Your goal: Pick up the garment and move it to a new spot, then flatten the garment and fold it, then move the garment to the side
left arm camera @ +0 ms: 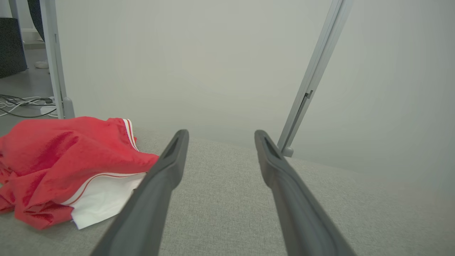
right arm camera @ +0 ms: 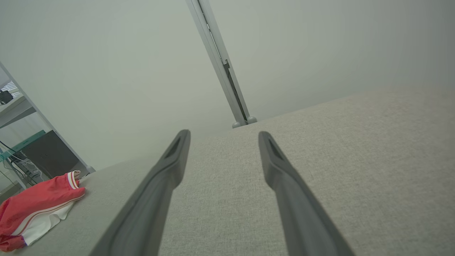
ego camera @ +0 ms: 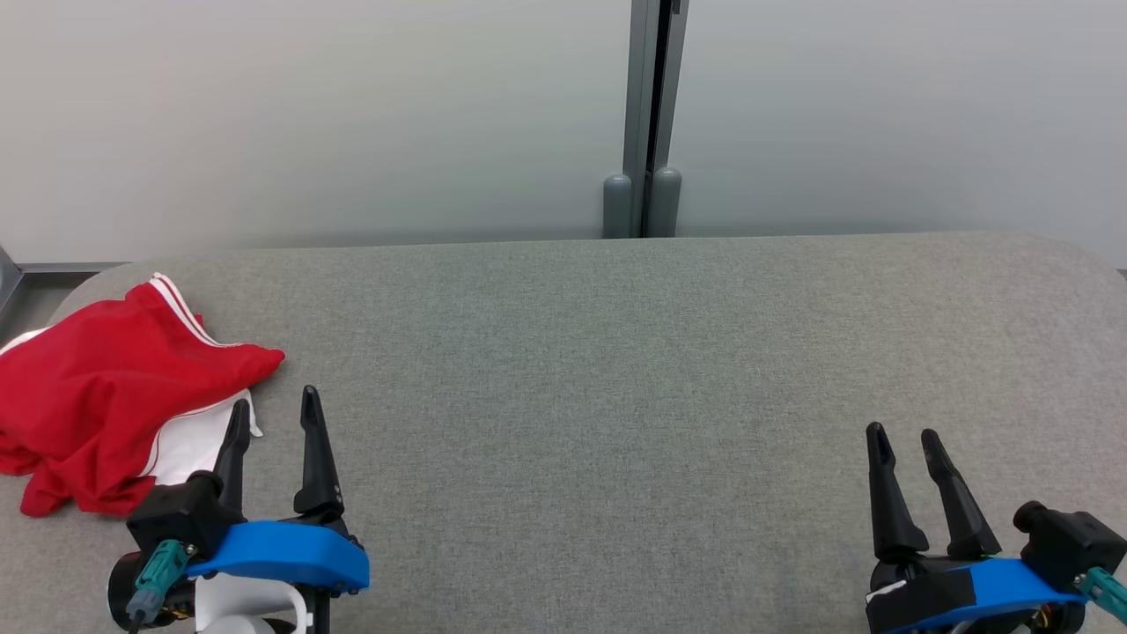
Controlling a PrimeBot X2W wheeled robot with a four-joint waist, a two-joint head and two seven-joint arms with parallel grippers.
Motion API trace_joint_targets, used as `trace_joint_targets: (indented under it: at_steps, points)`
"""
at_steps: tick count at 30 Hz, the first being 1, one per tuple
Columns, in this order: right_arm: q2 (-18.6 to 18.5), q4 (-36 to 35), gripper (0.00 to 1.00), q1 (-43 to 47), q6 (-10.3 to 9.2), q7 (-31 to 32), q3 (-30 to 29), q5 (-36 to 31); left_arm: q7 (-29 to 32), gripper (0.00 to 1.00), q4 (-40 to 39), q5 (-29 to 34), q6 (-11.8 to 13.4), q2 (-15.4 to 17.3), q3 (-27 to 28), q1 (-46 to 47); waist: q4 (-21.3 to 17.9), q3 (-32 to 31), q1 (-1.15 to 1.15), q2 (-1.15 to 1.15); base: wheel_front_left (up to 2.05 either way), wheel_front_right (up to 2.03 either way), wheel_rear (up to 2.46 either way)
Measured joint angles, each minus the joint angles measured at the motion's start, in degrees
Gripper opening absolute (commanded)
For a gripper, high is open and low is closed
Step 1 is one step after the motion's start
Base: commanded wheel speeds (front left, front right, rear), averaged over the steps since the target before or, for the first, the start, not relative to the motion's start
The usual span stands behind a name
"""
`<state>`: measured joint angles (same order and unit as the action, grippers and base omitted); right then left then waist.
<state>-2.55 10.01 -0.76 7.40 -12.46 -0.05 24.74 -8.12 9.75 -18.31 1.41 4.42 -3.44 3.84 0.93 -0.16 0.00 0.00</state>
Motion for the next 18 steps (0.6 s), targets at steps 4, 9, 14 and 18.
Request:
trace_joint_targets:
  at_steps: [4,9,14,18]
  points:
    - [0.0,0.3,1.00,0.0,0.01,-0.3,0.2,-1.8,-0.1,1.00,-1.1,1.4,0.0,0.4,-0.5,-0.3,0.1,0.0,0.00,0.00,0.00,0.00,0.00]
    - [0.0,0.4,1.00,0.0,0.01,-0.7,0.4,-4.2,-1.1,1.00,-2.5,2.6,-0.4,1.0,-0.5,-0.8,0.1,-0.1,0.00,0.00,0.00,0.00,0.00]
    - [-0.1,0.4,1.00,0.1,0.01,-0.7,0.3,-6.3,-1.0,1.00,-3.4,3.3,-0.4,1.4,-0.3,-1.6,0.2,-0.2,0.00,0.00,0.00,0.00,0.00]
    - [-0.1,0.2,1.00,0.1,0.01,-0.3,0.1,-8.2,0.5,1.00,-4.4,4.7,0.4,1.6,-0.3,-2.6,0.4,-0.3,0.00,0.00,0.00,0.00,0.00]
